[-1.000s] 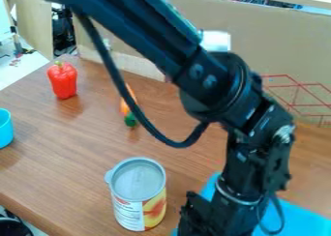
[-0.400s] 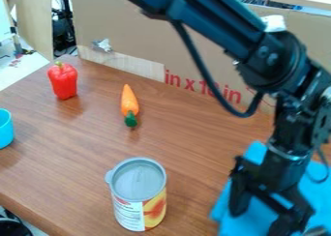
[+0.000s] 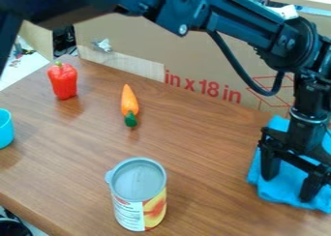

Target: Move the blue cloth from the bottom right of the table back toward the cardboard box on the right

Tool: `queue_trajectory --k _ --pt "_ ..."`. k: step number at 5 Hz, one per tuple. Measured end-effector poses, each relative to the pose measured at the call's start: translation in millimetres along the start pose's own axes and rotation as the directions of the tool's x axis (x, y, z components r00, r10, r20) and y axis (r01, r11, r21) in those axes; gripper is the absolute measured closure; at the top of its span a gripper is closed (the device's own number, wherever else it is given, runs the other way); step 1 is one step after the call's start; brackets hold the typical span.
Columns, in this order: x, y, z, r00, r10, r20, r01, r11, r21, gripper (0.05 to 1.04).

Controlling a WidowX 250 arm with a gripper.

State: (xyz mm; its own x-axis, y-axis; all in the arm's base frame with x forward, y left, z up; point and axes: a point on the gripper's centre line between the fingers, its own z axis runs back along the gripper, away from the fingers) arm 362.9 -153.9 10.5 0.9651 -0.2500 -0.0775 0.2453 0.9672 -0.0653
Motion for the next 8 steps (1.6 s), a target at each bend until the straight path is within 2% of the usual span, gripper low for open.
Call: queue_trajectory --k 1,3,4,5,6,7,8 --pt "4.3 10.8 1.9 0.997 0.072 0.006 -0.072 0.997 -0.005 0.083" --pt "-12.5 46.2 7.2 0.992 0.098 -0.082 -0.098 0.995 0.008 0.083" --pt "-16.5 66.3 13.3 0.991 0.112 -0.072 -0.112 0.994 0.007 0.083" --pt "-19.1 78.0 28.2 0.993 0.113 -0.016 -0.114 0.993 -0.014 0.083" --pt "-23.6 82.4 59.5 0.993 0.101 0.063 -0.099 0.995 -0.029 0.083" --pt "-35.9 79.1 91.2 0.994 0.059 0.092 -0.057 0.998 -0.022 0.083" --pt "-61.4 84.1 116.2 0.995 0.053 0.086 -0.052 0.999 -0.016 0.083"
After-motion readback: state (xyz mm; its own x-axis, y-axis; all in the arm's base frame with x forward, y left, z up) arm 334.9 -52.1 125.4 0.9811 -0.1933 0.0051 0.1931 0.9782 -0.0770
